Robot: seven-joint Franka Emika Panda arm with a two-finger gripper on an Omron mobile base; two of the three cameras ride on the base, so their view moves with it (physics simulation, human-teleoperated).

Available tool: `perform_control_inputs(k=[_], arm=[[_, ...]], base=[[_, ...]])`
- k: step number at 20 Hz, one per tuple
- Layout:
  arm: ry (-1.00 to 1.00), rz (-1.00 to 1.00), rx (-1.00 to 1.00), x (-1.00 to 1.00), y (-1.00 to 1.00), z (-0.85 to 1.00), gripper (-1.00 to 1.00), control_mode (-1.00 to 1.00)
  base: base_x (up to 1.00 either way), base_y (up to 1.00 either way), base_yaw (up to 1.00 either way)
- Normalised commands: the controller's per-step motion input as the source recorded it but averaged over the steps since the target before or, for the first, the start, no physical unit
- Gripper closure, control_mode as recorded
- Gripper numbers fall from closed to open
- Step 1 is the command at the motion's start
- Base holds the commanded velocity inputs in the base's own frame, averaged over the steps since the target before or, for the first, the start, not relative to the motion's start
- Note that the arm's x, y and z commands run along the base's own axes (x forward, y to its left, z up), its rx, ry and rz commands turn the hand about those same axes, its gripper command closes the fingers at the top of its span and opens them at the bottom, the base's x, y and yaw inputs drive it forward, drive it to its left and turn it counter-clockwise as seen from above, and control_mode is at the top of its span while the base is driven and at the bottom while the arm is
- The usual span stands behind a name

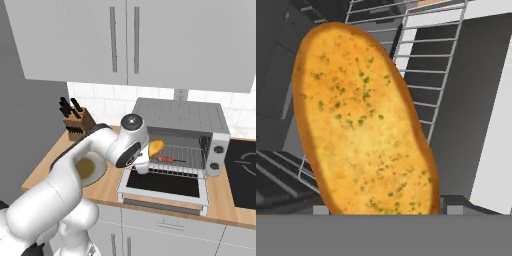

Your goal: Pick up the kebab skewer and baguette bread, and place them inside the toaster oven. Close the toaster oven door and start by setting the timer.

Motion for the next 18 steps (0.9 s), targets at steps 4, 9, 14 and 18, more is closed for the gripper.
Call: perform_control_inputs(k=[4,9,14,18], arm=[[-0.08,-0.23,0.09,0.08,-0.07,-0.08,1.0,-1.0],[-0.03,-0.07,0.1,0.24,-0.19,-0.02,1.0,-1.0],[0.0,0.0,0.1,0.42,-0.3,0.0,1.0,-1.0],[0.03,0.0,0.02,0.39,-0.06,-0.05,1.0,-1.0]], base=[[0.0,0.0,0.0],[0.0,0.0,0.0],[0.0,0.0,0.0],[0.0,0.0,0.0]])
